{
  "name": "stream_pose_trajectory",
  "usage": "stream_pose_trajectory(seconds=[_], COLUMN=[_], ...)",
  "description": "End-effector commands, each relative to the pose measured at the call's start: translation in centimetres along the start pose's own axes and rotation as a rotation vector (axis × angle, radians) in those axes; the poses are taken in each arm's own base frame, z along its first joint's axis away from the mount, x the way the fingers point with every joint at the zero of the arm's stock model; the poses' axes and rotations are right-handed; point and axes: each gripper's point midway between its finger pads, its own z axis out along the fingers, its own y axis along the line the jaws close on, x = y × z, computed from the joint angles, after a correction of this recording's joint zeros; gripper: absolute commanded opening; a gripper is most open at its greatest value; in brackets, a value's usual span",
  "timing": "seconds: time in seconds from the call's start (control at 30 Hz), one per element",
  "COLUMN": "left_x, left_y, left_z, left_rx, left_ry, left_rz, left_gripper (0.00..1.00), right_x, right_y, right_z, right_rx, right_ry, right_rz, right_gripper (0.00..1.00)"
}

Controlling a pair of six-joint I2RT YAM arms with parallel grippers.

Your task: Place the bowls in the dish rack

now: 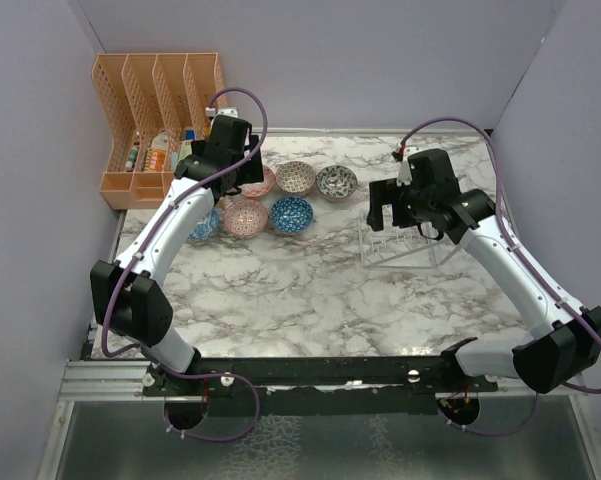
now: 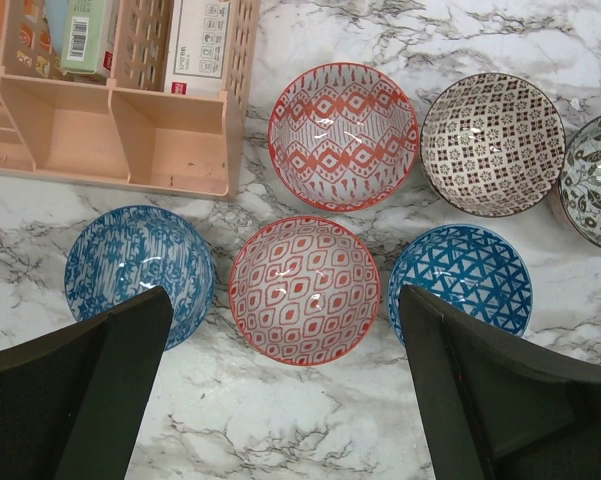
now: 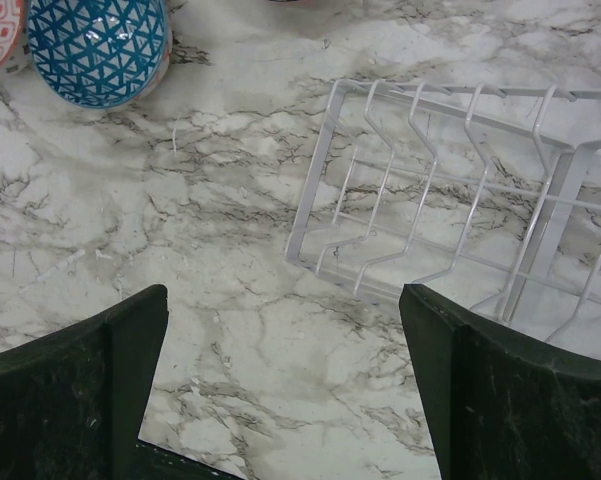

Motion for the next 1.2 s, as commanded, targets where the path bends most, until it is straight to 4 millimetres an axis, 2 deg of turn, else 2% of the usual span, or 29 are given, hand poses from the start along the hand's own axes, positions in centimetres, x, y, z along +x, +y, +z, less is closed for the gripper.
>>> stream_pose_trajectory(seconds=[0.0,0.23,0.37,0.4,0.43,0.5,0.57,0.7,0.8,0.83,0.9,1.17], left_x=[-1.5,-0.1,1.9,2.6,4.2,4.7,6.2,9.1,10.8,11.5,13.5,17.8], left_y=[-2.0,-6.4,-8.7,-9.6,-10.5,-12.5,-13.9,-15.5,-16.4,-16.8,-16.6,-17.2], left_z=[-1.3,-3.7,-3.6,-3.5,-2.9,-3.2,-2.6,-0.9,-0.1,0.7,2.1,5.6], left_rx=[0.133,0.456,0.456,0.451,0.447,0.46,0.477,0.517,0.539,0.539,0.528,0.547], left_ry=[-0.06,-0.147,-0.132,-0.12,-0.081,-0.081,-0.061,0.004,0.043,0.059,0.098,0.152], left_rz=[0.074,0.165,0.293,0.342,0.393,0.449,0.482,0.506,0.516,0.519,0.532,0.554], left_gripper=[0.99,0.99,0.99,0.99,0.99,0.99,0.97,0.89,0.87,0.86,0.85,0.79], right_x=[-1.2,-2.6,-4.2,-4.7,-5.4,-6.2,-6.4,-6.4,-6.2,-6.1,-5.9,-5.7], right_y=[-0.2,-1.7,-2.2,-2.4,-2.5,-3.0,-3.5,-4.3,-5.2,-5.3,-5.5,-6.0], right_z=[-1.0,-2.3,-3.6,-4.0,-4.5,-5.0,-5.2,-5.2,-5.3,-5.2,-5.0,-4.5], right_rx=[0.031,0.123,0.159,0.171,0.178,0.192,0.199,0.188,0.195,0.197,0.195,0.19], right_ry=[-0.018,-0.05,-0.083,-0.097,-0.116,-0.134,-0.132,-0.121,-0.12,-0.116,-0.11,-0.101], right_rz=[0.009,0.03,0.03,0.029,0.024,0.024,0.034,0.09,0.114,0.117,0.127,0.15], right_gripper=[0.99,0.99,1.0,0.99,0.99,0.99,0.99,0.99,0.99,0.99,0.99,1.0])
